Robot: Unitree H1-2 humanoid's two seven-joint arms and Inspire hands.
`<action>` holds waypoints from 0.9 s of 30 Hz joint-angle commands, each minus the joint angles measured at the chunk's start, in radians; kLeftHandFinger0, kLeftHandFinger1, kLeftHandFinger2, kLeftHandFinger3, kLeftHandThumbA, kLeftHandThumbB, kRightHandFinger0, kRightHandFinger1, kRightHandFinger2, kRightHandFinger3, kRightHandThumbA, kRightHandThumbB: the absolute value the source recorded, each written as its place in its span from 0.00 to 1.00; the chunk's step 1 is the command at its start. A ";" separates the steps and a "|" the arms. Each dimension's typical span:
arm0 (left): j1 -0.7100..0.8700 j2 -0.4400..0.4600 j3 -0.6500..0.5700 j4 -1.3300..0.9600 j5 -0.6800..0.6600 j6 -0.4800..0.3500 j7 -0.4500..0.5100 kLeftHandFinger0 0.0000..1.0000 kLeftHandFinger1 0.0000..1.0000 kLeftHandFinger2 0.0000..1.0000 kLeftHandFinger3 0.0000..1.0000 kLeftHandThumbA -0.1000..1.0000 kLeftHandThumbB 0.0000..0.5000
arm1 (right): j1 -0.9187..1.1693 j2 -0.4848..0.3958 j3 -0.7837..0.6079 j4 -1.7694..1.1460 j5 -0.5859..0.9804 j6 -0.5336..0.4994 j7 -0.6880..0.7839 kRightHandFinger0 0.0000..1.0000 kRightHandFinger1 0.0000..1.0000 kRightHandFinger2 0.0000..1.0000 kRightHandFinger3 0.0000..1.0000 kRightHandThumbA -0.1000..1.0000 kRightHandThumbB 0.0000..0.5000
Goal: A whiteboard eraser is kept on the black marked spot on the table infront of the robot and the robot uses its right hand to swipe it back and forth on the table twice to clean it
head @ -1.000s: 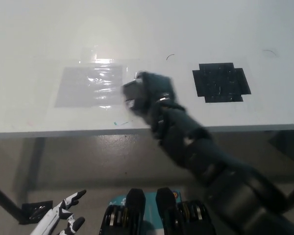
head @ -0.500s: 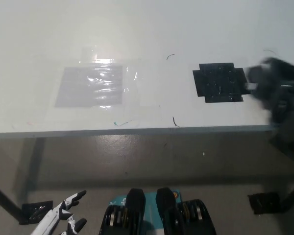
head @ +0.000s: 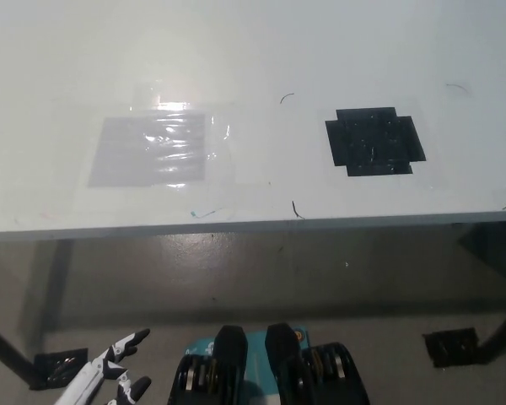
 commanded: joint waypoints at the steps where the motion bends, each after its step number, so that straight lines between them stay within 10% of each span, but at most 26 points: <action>1: 0.008 0.002 -0.004 -0.020 0.003 -0.013 0.002 1.00 1.00 1.00 1.00 0.85 0.74 | -0.051 0.057 -0.003 -0.029 0.001 0.017 -0.005 0.06 0.18 0.36 0.88 0.08 0.45; 3: 0.007 0.002 -0.005 -0.024 0.006 -0.009 0.001 1.00 1.00 1.00 1.00 0.85 0.74 | -0.075 0.101 -0.010 -0.023 0.012 0.020 0.016 0.15 0.27 0.45 0.94 0.07 0.48; 6: 0.007 0.004 -0.004 -0.026 0.002 -0.006 -0.002 1.00 1.00 1.00 1.00 0.84 0.74 | -0.094 0.157 -0.008 -0.022 0.010 0.000 0.005 0.00 0.05 0.27 1.00 0.00 0.48; 9: 0.003 0.006 -0.003 -0.029 0.006 -0.002 -0.001 1.00 1.00 1.00 1.00 0.84 0.75 | -0.123 0.231 0.002 -0.026 0.000 0.004 -0.004 0.02 0.09 0.27 0.75 0.00 0.48; 13: -0.001 0.006 -0.006 -0.024 0.000 -0.009 -0.006 1.00 1.00 1.00 1.00 0.84 0.73 | -0.143 0.293 0.002 -0.036 -0.001 0.025 0.001 0.09 0.16 0.33 0.72 0.00 0.51; 19: 0.002 0.009 -0.004 -0.031 -0.010 0.000 -0.008 1.00 1.00 1.00 1.00 0.83 0.75 | -0.129 0.343 0.005 -0.041 -0.007 -0.008 -0.032 0.00 0.00 0.18 0.73 0.00 0.48; 20: 0.002 0.009 -0.003 -0.031 -0.008 -0.002 -0.007 1.00 1.00 1.00 1.00 0.83 0.75 | -0.125 0.343 0.006 -0.038 -0.009 -0.016 -0.038 0.00 0.00 0.11 0.60 0.00 0.47; 24: 0.003 0.015 0.000 -0.035 -0.008 -0.006 -0.007 1.00 1.00 1.00 1.00 0.83 0.74 | -0.118 0.335 0.002 -0.026 -0.004 -0.002 -0.018 0.16 0.20 0.31 0.77 0.00 0.46; 27: 0.001 0.016 0.002 -0.036 -0.005 -0.003 -0.005 1.00 1.00 1.00 1.00 0.84 0.74 | -0.109 0.320 0.007 -0.020 -0.009 -0.001 -0.018 0.12 0.17 0.32 0.88 0.00 0.46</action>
